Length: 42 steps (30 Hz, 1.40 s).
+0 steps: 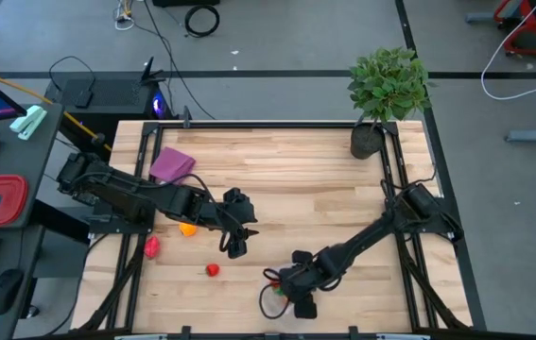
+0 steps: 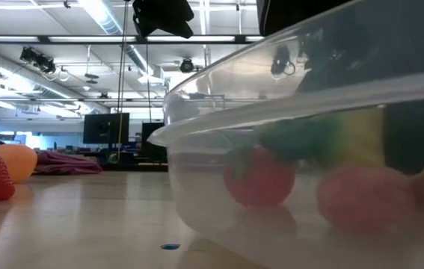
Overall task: Pick and placing Produce into tupperware
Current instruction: Put the pineapple into the transparent bin, then put the strawberry into the transparent bin
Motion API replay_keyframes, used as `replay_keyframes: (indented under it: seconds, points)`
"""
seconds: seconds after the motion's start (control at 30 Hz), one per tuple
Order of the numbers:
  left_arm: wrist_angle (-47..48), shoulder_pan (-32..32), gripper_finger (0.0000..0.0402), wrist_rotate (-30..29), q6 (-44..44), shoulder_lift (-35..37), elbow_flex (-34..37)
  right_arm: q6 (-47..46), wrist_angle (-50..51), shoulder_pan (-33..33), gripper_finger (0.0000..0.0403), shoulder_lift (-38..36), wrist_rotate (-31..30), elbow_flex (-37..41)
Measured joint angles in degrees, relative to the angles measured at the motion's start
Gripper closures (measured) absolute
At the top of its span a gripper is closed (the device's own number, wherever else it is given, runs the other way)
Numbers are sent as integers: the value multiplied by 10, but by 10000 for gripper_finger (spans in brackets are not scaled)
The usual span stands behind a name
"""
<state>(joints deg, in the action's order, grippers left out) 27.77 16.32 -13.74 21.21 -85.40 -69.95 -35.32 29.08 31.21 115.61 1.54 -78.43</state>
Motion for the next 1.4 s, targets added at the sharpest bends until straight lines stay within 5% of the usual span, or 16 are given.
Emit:
replay_keyframes:
  seconds: [0.77, 1.07, 1.4]
  points:
    - [1, 0, 239, 0, 0, 0, 0, 56, 12, -4, 134, -7, 3, 1]
    - [17, 3, 239, 16, 26, 0, 0, 24, 19, -1, 149, -110, -20, 1]
    - [113, 68, 239, 79, 160, 0, 1, 1, 152, 50, 157, -265, -154, 1]
